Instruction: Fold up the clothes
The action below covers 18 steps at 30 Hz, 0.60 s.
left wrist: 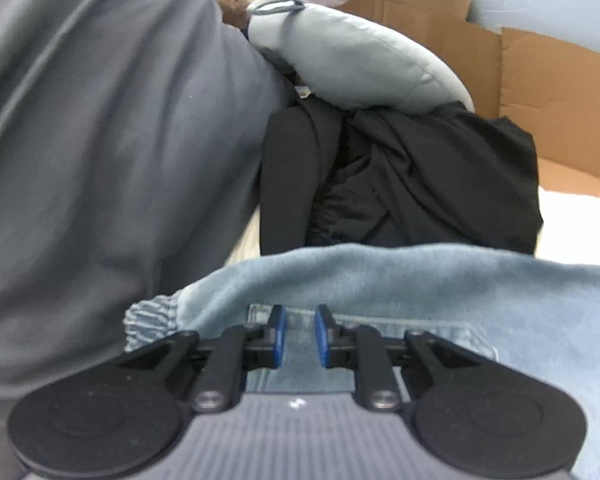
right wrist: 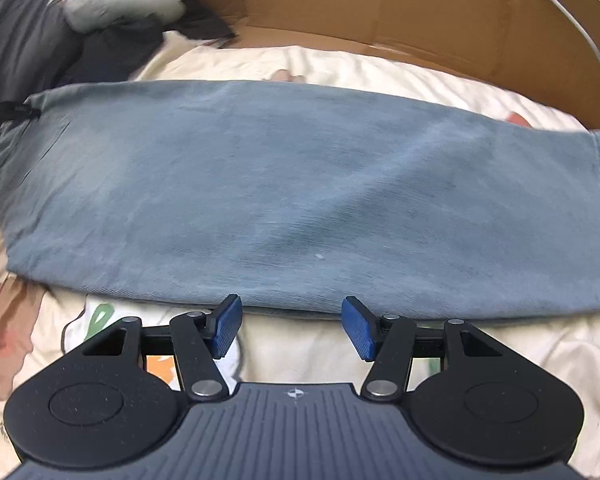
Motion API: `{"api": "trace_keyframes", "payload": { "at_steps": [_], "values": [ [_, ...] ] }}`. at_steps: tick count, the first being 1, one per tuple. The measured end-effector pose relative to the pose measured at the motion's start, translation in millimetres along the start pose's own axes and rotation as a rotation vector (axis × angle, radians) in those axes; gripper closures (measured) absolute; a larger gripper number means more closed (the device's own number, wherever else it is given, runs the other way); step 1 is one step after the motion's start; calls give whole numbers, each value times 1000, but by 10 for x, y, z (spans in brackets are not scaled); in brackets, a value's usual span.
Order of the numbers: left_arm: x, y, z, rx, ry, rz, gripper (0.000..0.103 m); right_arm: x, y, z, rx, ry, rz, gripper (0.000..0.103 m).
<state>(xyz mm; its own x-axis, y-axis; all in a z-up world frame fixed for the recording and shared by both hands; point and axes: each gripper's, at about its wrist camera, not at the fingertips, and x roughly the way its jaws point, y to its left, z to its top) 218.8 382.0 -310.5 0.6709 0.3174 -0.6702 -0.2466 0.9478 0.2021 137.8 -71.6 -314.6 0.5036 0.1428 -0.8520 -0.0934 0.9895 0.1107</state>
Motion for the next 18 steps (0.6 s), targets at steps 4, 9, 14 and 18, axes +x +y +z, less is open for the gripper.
{"api": "trace_keyframes", "payload": {
  "at_steps": [4, 9, 14, 18],
  "values": [
    [287, 27, 64, -65, 66, -4, 90, 12, -51, -101, -11, 27, -9, 41],
    [361, 3, 166, -91, 128, 7, 91, -77, -68, -186, -5, 20, -21, 41],
    [-52, 238, 213, -135, 98, -21, 86, -120, -98, -257, 15, 10, -21, 41],
    [-480, 530, 88, -190, 20, -15, 86, -135, -48, -281, 0, -5, -49, 41]
  ]
}}
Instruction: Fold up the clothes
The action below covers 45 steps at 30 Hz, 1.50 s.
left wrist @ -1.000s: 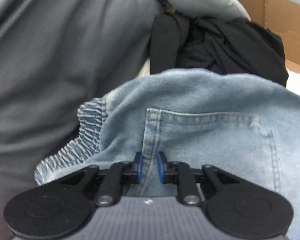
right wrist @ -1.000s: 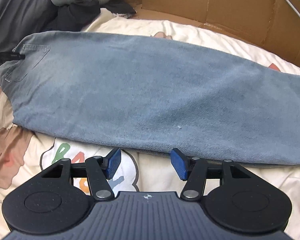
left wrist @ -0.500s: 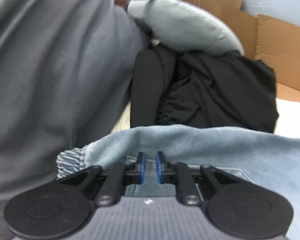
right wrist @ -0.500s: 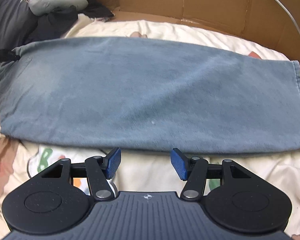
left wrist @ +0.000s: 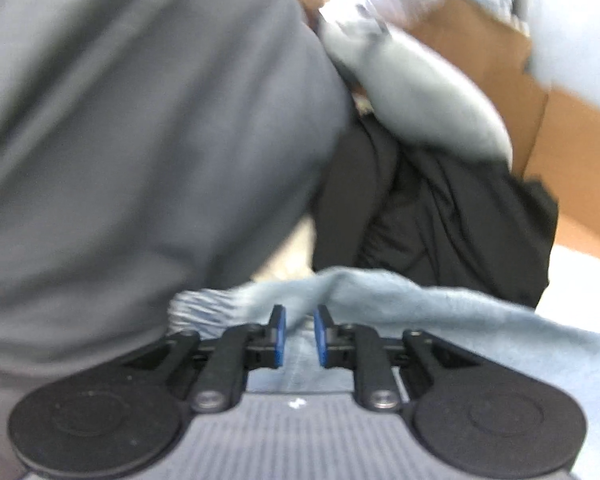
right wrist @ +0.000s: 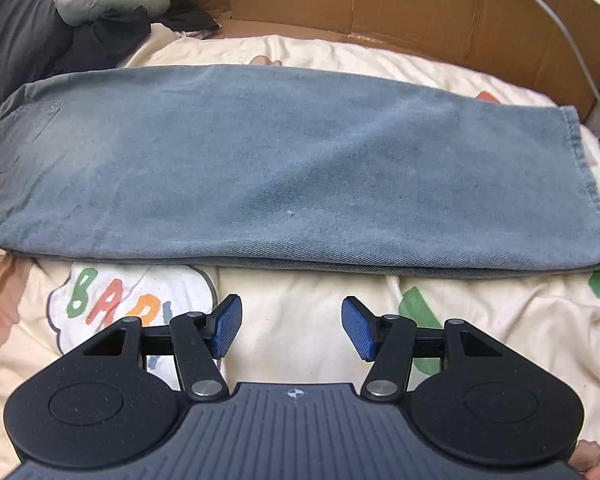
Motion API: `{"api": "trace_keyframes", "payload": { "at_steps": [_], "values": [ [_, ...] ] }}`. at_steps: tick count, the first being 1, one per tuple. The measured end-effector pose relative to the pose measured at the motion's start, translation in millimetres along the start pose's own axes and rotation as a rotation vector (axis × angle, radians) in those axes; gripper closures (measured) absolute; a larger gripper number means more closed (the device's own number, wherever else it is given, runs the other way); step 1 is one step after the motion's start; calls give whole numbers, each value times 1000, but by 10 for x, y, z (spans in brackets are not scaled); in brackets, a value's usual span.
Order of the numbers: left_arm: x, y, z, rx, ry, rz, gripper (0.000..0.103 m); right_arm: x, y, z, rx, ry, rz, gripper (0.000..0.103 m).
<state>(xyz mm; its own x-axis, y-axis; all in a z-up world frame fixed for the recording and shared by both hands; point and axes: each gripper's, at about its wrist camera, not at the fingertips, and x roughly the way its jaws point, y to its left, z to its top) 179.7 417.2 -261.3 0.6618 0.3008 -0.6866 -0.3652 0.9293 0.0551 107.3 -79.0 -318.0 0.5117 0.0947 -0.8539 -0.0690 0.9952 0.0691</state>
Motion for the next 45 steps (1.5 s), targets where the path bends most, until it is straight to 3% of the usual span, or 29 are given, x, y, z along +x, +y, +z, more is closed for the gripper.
{"api": "trace_keyframes", "payload": {
  "at_steps": [5, 8, 12, 21, 27, 31, 36, 41, 45],
  "values": [
    [-251, 168, -257, 40, 4, 17, 86, 2, 50, 9, -10, -3, 5, 41],
    [-155, 206, -468, 67, 62, 56, 86, -17, 85, 5, -20, -12, -10, 41],
    [106, 209, -640, 124, 74, 93, 86, -40, 114, -16, -18, -3, -24, 41],
    [510, 267, -604, 138, 92, 111, 87, -47, -10, -61, 69, 4, -39, 41],
    [294, 256, -491, 82, 77, 128, 88, -109, -127, -90, 84, -12, -49, 41],
    [-89, 174, -480, 73, 25, 82, 72, -124, -324, -109, 166, -22, -48, 41],
    [-457, 37, -605, 40, 52, 33, 53, -201, -625, -124, 302, -70, -33, 41],
    [-714, -228, -782, 66, 92, -50, 45, -196, -893, -135, 380, -84, -40, 41],
    [-867, -419, -949, 98, 128, -80, 45, -164, -1120, -151, 470, -107, -37, 41]
  ]
}}
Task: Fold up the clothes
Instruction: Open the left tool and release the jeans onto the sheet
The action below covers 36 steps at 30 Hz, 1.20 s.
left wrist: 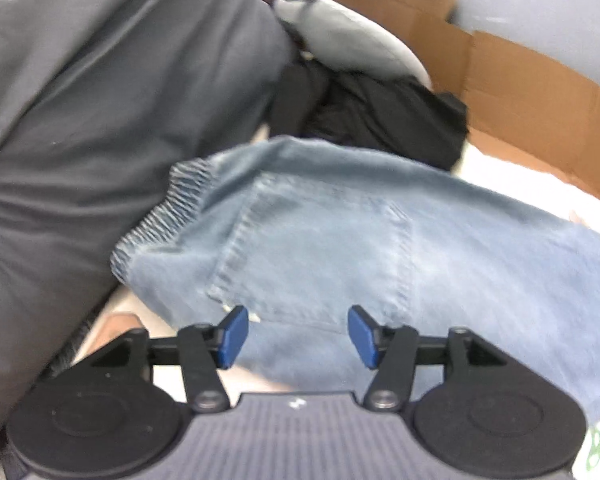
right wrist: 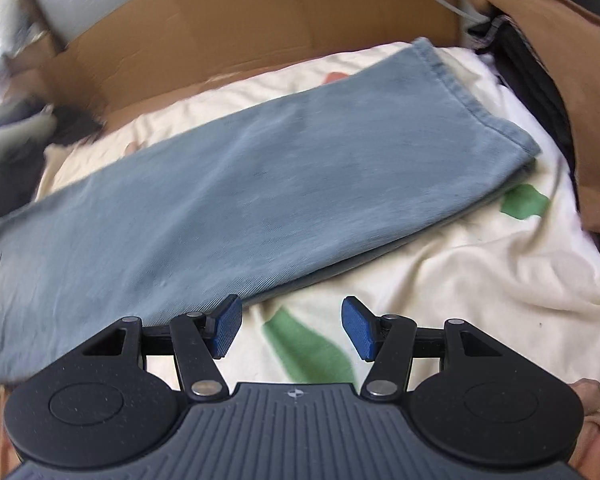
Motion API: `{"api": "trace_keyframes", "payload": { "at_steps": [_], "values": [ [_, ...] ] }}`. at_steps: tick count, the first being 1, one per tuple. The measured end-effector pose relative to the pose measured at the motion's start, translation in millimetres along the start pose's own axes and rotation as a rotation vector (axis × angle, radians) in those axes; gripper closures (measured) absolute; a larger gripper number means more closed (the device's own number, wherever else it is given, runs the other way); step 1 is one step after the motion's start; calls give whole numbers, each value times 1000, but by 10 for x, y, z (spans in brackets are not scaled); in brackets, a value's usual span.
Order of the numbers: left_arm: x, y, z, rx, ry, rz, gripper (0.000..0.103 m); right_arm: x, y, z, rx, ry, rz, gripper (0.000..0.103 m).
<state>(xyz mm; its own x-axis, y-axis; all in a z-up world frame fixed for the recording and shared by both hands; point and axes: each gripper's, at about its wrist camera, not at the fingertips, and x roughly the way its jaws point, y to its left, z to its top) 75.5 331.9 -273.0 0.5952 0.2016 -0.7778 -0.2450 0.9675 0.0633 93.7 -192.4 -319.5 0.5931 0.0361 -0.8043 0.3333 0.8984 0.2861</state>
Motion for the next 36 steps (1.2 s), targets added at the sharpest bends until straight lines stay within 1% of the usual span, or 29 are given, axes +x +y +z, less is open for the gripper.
{"api": "trace_keyframes", "payload": {
  "at_steps": [2, 5, 8, 12, 14, 16, 17, 18, 20, 22, 24, 26, 28, 32, 36],
  "values": [
    [-41, -92, -71, 1, 21, -21, 45, 42, -131, 35, 79, -25, 8, 41],
    [-59, -213, -148, -10, 57, -31, 45, 111, -336, 68, 234, -90, 17, 41],
    [-99, -345, -232, -27, 85, -38, 45, 208, -524, 56, 390, -147, 52, 41],
    [-154, -547, -325, -45, 109, -58, 45, 358, -730, 30, 506, -165, 99, 42],
    [-174, -643, -380, -60, 113, -78, 45, 405, -841, -2, 557, -177, 141, 43],
    [-186, -712, -466, -102, 105, -132, 45, 420, -944, -30, 594, -191, 176, 45],
    [-188, -756, -501, -98, 103, -144, 45, 424, -991, -47, 616, -196, 194, 47],
    [-190, -803, -535, -90, 102, -154, 45, 438, -1049, -73, 650, -199, 213, 51],
    [-179, -887, -571, -74, 113, -145, 45, 479, -1172, -133, 729, -209, 256, 58],
    [-171, -917, -589, -94, 118, -139, 45, 525, -1273, -188, 799, -221, 296, 64],
    [-152, -942, -607, -113, 126, -130, 45, 561, -1349, -235, 841, -230, 325, 75],
    [-137, -985, -629, -113, 136, -115, 45, 599, -1413, -286, 883, -237, 348, 82],
    [-124, -1037, -652, -95, 151, -99, 45, 622, -1460, -319, 915, -247, 369, 84],
    [-150, -1141, -696, -65, 154, -101, 45, 655, -1484, -278, 910, -240, 387, 85],
    [-168, -1224, -780, -39, 152, -104, 45, 666, -1515, -198, 916, -231, 390, 85]
  ]
}}
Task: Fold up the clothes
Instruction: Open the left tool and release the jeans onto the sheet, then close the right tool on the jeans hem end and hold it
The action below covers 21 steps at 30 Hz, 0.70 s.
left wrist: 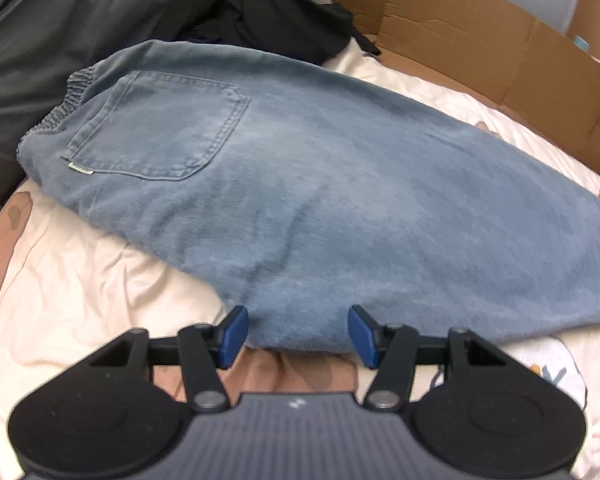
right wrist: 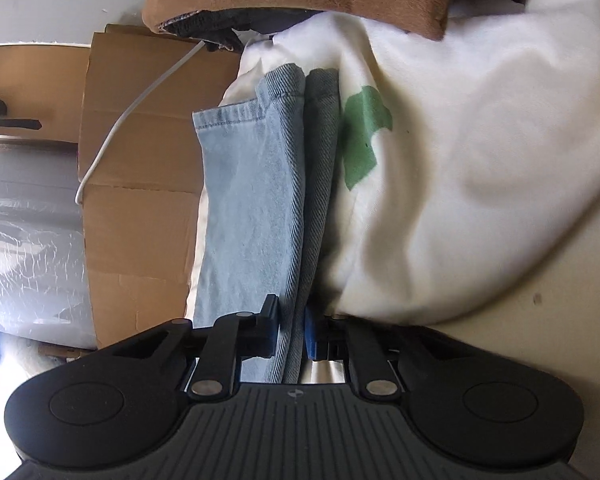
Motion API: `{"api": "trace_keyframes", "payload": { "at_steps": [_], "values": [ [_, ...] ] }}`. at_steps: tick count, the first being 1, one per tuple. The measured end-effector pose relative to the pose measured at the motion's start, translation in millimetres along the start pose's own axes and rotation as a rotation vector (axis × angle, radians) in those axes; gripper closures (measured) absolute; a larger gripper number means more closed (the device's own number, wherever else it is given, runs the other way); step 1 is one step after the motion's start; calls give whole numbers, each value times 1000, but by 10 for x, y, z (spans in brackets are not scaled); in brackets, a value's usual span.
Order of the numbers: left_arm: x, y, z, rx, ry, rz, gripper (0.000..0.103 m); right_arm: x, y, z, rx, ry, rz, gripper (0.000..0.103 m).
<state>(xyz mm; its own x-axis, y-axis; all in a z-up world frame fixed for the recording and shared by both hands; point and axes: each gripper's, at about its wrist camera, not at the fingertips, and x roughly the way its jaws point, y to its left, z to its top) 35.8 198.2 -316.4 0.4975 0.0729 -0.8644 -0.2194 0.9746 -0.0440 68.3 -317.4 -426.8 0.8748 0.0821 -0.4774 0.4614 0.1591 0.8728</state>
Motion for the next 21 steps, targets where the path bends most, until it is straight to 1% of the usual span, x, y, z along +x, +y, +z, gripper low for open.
{"api": "trace_keyframes", "payload": {
  "at_steps": [2, 3, 6, 11, 14, 20, 21],
  "values": [
    [20, 6, -43, -23, 5, -2, 45, -35, 4, 7, 2, -6, 1, 85],
    [30, 9, -64, -35, 8, -3, 45, -58, 9, 13, 1, -11, 7, 87],
    [47, 27, -92, -65, 13, -2, 45, -137, -6, 61, 20, -35, 41, 86],
    [40, 90, -113, -103, 17, -8, 45, -157, -34, 152, 32, -61, 46, 86],
    [28, 126, -137, -114, 19, -11, 45, -115, 3, 217, 25, -74, 39, 86],
    [10, 154, -176, -113, 23, -25, 45, -90, 128, 332, 10, -104, 62, 84],
    [4, 161, -182, -117, 23, -25, 45, -93, 129, 338, 9, -109, 58, 82]
  ]
}}
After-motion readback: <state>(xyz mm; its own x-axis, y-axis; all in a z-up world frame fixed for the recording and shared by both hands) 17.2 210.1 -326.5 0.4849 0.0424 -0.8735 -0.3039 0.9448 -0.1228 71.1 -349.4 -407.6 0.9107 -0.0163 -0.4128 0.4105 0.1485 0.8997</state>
